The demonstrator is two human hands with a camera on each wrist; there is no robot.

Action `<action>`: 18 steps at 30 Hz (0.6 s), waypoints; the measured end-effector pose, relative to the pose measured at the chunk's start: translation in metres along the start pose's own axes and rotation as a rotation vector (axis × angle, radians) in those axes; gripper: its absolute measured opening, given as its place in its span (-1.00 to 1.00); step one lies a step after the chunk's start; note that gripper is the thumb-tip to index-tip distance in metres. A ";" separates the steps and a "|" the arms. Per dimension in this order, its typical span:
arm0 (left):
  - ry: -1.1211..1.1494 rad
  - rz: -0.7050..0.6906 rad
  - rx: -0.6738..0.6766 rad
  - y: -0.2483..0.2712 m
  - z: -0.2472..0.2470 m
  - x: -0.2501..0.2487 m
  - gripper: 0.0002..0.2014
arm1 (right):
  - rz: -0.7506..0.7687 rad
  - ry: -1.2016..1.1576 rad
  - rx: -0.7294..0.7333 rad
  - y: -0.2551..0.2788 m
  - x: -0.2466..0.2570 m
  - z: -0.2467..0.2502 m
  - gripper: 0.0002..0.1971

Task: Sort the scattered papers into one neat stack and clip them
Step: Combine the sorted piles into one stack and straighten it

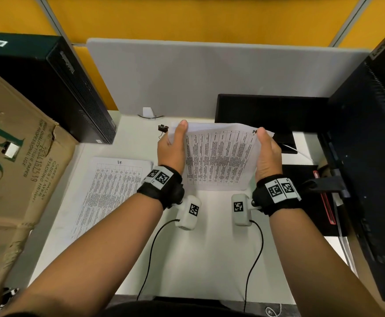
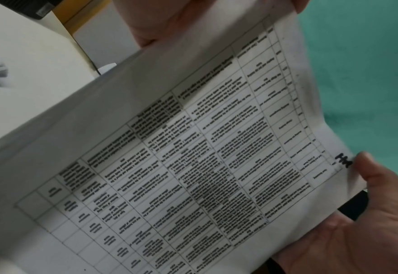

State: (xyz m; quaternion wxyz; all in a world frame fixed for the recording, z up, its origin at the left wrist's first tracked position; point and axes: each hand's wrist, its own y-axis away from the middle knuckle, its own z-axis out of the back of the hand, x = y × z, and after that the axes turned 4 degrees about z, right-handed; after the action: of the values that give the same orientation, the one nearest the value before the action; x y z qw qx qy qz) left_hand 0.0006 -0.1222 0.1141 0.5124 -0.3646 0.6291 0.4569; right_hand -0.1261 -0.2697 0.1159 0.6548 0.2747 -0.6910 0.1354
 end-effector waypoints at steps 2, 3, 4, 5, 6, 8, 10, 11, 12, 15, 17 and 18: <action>-0.003 0.001 0.001 0.002 0.000 0.001 -0.67 | 0.031 -0.016 -0.026 0.001 -0.003 0.000 -0.64; 0.005 -0.006 0.001 0.003 0.000 0.002 -0.66 | 0.049 -0.027 -0.033 0.002 -0.005 0.000 -0.68; 0.012 -0.008 0.003 0.005 0.000 0.002 -0.66 | 0.060 -0.031 -0.039 0.003 -0.006 -0.001 -0.72; 0.017 -0.008 0.007 0.006 -0.001 0.004 -0.66 | 0.064 -0.033 -0.049 0.003 -0.007 -0.001 -0.75; 0.018 -0.008 0.008 0.006 -0.001 0.005 -0.66 | 0.059 -0.038 -0.058 0.003 -0.008 -0.001 -0.74; 0.012 -0.009 -0.001 0.008 0.000 0.004 -0.65 | 0.027 -0.051 -0.075 0.003 -0.006 -0.002 -0.68; -0.002 -0.011 0.001 0.008 0.001 0.004 -0.63 | -0.005 -0.066 -0.095 0.001 -0.006 -0.001 -0.62; -0.005 -0.010 0.007 0.008 0.001 0.005 -0.62 | -0.012 -0.081 -0.099 0.000 -0.006 0.000 -0.62; -0.009 -0.006 0.019 0.009 0.001 0.004 -0.61 | -0.013 -0.093 -0.097 -0.001 -0.006 0.001 -0.63; -0.026 0.006 0.033 0.009 0.000 0.003 -0.60 | -0.008 -0.073 -0.058 -0.001 -0.004 0.002 -0.63; -0.028 -0.003 0.068 0.007 0.002 0.002 -0.56 | 0.013 -0.024 -0.005 0.001 -0.003 0.004 -0.63; -0.039 -0.009 0.095 0.005 0.003 0.002 -0.47 | 0.026 -0.001 0.029 0.001 -0.003 0.006 -0.65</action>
State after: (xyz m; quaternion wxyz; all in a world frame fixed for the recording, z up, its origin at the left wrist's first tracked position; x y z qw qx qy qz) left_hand -0.0035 -0.1176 0.1128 0.5433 -0.3337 0.6384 0.4312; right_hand -0.1317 -0.2715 0.1128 0.6484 0.2751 -0.6930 0.1536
